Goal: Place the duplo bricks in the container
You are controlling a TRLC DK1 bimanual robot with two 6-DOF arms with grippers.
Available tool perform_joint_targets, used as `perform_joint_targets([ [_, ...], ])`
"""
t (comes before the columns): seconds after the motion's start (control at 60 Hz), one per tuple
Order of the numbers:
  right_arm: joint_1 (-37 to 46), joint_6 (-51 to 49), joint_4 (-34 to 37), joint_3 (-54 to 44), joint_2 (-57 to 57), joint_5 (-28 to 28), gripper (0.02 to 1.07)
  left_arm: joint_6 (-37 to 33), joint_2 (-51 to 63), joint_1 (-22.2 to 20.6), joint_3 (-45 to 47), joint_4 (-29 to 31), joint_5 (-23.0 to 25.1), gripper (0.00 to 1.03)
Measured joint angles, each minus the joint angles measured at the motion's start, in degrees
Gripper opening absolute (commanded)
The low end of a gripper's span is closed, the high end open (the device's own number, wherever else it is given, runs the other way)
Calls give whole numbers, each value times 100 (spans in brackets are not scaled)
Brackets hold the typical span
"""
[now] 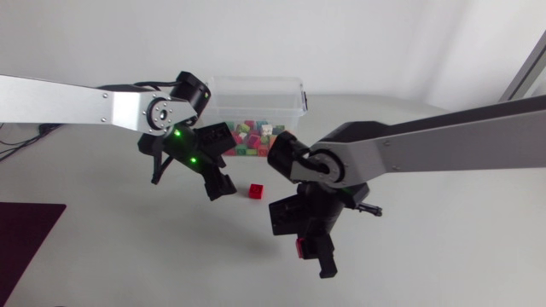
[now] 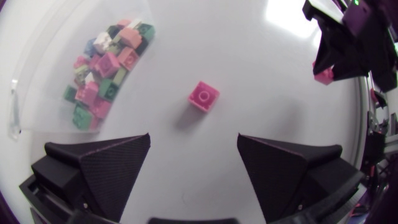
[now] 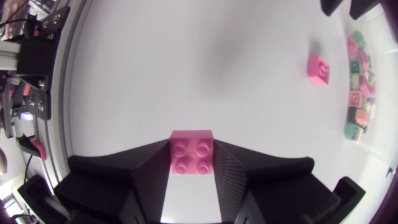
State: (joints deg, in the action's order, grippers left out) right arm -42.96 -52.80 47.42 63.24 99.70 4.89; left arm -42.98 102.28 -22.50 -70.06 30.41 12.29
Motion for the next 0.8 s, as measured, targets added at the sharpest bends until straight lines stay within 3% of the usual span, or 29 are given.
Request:
perform_joint_targets([
  [0.317, 404, -39, 203, -496, -1224, 372, 28, -1314, 846, -131, -337, -199, 518, 98],
  [0.683, 798, -151, 518, -636, -2006, 750, 28, -2218, 1860, -315, -1596, 691, 638, 96],
  [0.8, 920, -192, 570, -632, -2031, 885, 28, -2411, 2022, -348, -1637, 859, 656, 90],
])
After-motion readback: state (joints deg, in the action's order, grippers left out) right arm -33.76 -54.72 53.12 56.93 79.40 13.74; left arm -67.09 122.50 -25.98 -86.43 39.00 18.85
